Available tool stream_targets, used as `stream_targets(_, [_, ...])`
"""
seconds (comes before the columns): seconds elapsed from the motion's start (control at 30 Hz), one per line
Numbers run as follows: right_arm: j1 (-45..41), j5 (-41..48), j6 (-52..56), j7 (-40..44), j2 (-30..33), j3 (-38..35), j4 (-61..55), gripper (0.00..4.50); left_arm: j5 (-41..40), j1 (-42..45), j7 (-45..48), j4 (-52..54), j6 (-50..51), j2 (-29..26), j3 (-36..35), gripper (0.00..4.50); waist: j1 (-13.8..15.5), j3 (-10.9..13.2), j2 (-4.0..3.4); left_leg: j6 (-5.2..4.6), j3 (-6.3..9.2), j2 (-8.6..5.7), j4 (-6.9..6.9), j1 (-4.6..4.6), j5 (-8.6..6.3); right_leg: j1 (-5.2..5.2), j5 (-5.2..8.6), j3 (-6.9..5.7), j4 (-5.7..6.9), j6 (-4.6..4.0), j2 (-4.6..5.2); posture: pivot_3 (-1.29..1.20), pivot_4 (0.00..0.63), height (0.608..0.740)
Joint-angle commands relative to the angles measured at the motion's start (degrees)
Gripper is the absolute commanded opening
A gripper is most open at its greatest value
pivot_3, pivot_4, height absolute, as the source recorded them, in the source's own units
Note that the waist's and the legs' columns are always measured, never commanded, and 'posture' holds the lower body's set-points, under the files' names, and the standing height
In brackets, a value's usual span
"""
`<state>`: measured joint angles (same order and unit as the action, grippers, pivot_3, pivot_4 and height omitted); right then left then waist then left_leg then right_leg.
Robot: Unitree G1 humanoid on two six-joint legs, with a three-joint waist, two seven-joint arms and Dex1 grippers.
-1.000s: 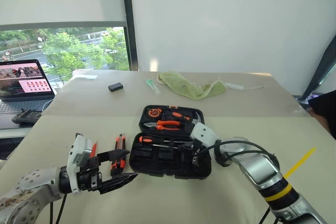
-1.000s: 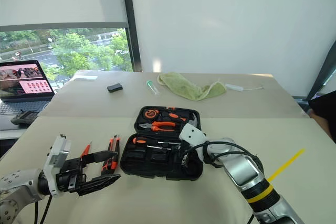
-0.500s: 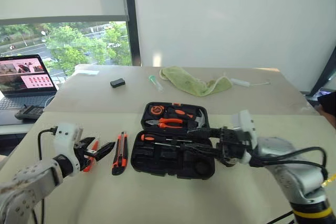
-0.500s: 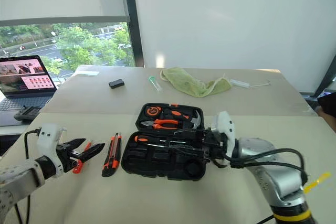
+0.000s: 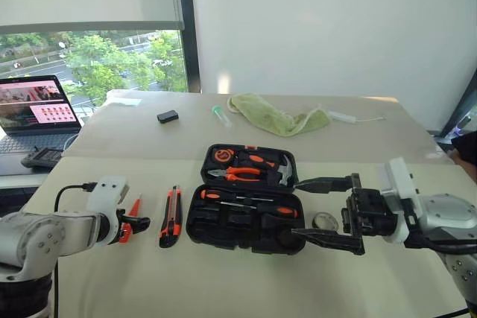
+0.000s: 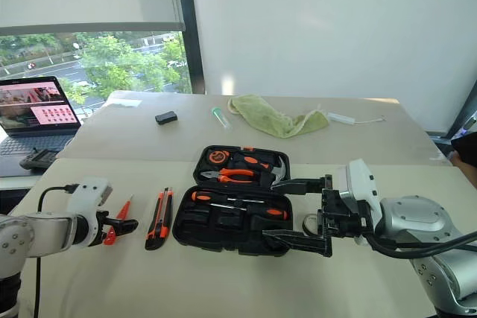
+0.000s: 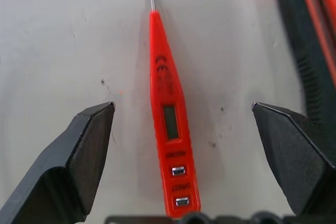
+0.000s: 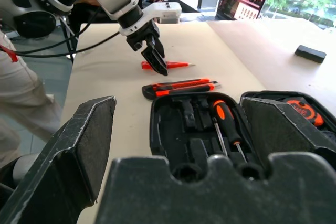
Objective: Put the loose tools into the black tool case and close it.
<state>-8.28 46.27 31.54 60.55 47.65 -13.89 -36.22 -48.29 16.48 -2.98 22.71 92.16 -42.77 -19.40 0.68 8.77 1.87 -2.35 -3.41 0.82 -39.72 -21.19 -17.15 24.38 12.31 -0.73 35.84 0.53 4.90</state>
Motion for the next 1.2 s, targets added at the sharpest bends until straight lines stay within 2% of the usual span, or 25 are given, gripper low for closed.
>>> stream_targets(0.03, [0.3,-0.3,-1.3,-1.8,0.2,-0.7,-2.6,4.50,4.5,-0.8,1.2,-1.5,-1.1,0.7,1.2,3.81,0.0,0.0,-0.02,0.01,0.00,0.00,0.00,0.00,0.00,0.00,0.00,0.00,0.01,-0.01,0.07,0.00,0.150,0.740])
stream_targets(0.23, [2.2,-0.1,-1.7,-3.1,0.2,-1.7,-3.9,4.50,7.7,-3.2,4.7,-1.5,-3.4,0.8,0.2,1.52,0.1,0.0,-0.03,0.01,0.01,-0.01,0.02,0.04,0.01,-0.02,0.02,0.01,0.05,-0.03,0.28,0.00,0.150,0.740])
stream_targets(0.33, [4.1,-1.5,-3.1,-4.2,-0.4,-2.4,-5.0,4.50,9.0,-5.1,10.6,-0.7,-12.8,-0.7,0.3,0.48,0.1,0.0,-0.05,0.01,0.02,-0.01,0.03,0.03,0.01,-0.01,0.02,0.02,0.04,-0.03,0.33,0.00,0.150,0.740])
stream_targets(0.37, [4.5,-2.3,-3.9,-4.6,-0.5,-2.6,-5.3,4.50,9.3,-5.6,12.6,-0.6,-15.7,-1.0,0.2,0.43,0.1,0.0,-0.06,0.01,0.02,0.00,0.04,0.04,0.01,0.00,0.02,0.02,0.04,-0.04,0.33,0.00,0.150,0.740])
stream_targets(0.43, [6.4,-1.7,-3.9,-5.5,-0.7,-3.7,-6.2,4.50,8.8,-2.9,25.6,-2.4,-30.0,-1.8,-0.8,0.43,0.4,0.0,-0.05,0.04,0.05,0.00,0.04,-0.01,0.01,0.04,0.04,0.00,0.04,-0.07,0.36,0.00,0.150,0.740])
stream_targets(0.5, [8.4,-0.3,-3.4,-6.6,-1.0,-5.3,-7.4,4.50,6.3,3.1,38.1,-5.0,-34.6,-5.5,1.8,0.43,1.3,0.1,0.09,0.24,0.07,0.00,0.01,-0.25,0.00,0.24,0.10,-0.10,0.05,-0.26,0.42,0.00,0.150,0.740])
stream_targets(0.57, [10.8,-0.6,-3.6,-7.7,-1.2,-6.9,-8.6,4.50,7.3,9.4,51.2,-6.8,-38.7,-9.5,9.8,0.43,1.7,0.1,0.24,0.37,0.11,-0.02,-0.10,-0.83,0.12,0.67,0.08,-0.26,0.07,-0.50,0.39,0.00,0.150,0.740])
stream_targets(0.63, [13.0,-0.6,-3.6,-8.7,-1.3,-8.5,-9.9,4.50,10.9,14.5,62.0,-9.0,-44.7,-11.5,18.1,0.43,1.7,0.0,0.12,0.12,0.06,-0.14,-0.11,-1.02,0.44,0.77,-0.19,-0.33,-0.04,-0.23,0.34,0.00,0.150,0.740])
stream_targets(0.73, [17.3,-0.4,-3.5,-10.0,-1.7,-11.5,-12.1,4.50,19.5,22.0,73.5,-14.7,-55.0,-10.5,30.5,0.43,1.5,0.0,-0.13,-0.04,-0.19,-0.48,-0.07,-0.92,0.39,0.67,-0.15,-0.35,-0.09,-0.03,0.12,0.00,0.150,0.740])
stream_targets(0.87, [25.2,-0.3,-3.6,-11.0,-2.9,-17.0,-15.4,4.50,29.8,29.2,79.8,-23.4,-64.4,-4.8,42.0,0.43,1.4,0.0,-0.04,-0.60,-0.23,-0.80,-0.20,-0.99,0.26,0.65,-0.17,-0.18,-0.09,0.43,0.05,0.00,0.150,0.740])
stream_targets(1.0, [32.4,-0.5,-4.2,-11.9,-5.0,-21.6,-18.4,4.50,38.1,32.4,80.2,-28.6,-67.9,-0.3,48.6,0.43,1.3,0.0,0.01,-0.91,-0.22,-0.86,-0.60,-1.18,0.12,0.65,-0.25,-0.11,-0.09,0.82,0.06,0.00,0.150,0.740])
stream_targets(1.2, [37.9,-0.1,-4.7,-13.9,-7.0,-24.2,-21.8,4.50,45.8,33.9,79.7,-31.8,-72.1,2.1,51.2,0.43,1.1,0.0,0.02,-1.26,-0.22,-0.88,-1.09,-1.19,-0.08,0.47,-0.29,-0.08,-0.04,1.10,0.19,0.00,0.150,0.740])
